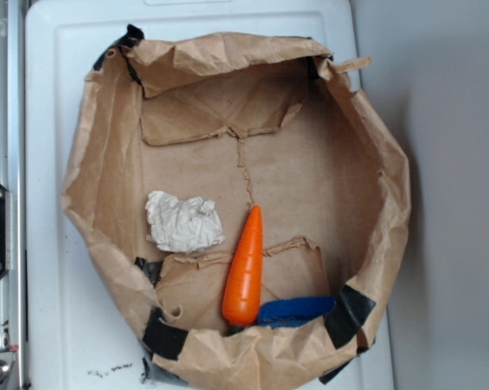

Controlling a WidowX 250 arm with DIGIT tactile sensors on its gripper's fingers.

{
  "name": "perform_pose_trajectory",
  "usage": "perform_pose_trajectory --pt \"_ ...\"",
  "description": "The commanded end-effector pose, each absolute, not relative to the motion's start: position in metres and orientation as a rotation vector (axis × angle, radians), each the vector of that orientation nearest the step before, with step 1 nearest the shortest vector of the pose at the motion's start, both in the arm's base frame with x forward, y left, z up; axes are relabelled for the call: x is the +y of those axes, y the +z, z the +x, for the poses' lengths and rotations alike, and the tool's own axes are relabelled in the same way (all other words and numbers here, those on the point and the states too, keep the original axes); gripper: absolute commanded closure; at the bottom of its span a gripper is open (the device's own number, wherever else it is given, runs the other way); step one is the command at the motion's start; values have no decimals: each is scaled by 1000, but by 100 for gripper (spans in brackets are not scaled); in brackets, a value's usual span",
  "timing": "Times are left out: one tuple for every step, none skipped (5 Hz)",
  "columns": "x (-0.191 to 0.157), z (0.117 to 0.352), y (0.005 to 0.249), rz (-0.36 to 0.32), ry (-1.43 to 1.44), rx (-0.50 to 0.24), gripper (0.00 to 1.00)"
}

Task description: Grab the white paper.

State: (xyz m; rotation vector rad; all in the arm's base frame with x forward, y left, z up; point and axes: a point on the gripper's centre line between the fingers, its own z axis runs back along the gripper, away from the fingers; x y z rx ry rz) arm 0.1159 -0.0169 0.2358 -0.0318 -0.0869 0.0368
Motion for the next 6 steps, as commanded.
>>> perform_pose_trajectory --pt "-17 116 236 -32 37 -87 0" --pt "-13 158 237 -31 50 -128 0" --pt "-6 189 233 -14 51 -130 0" --pt "-6 189 233 -14 51 -130 0" --pt "-6 189 233 -14 51 -130 0" --pt "-6 189 233 -14 51 -130 0"
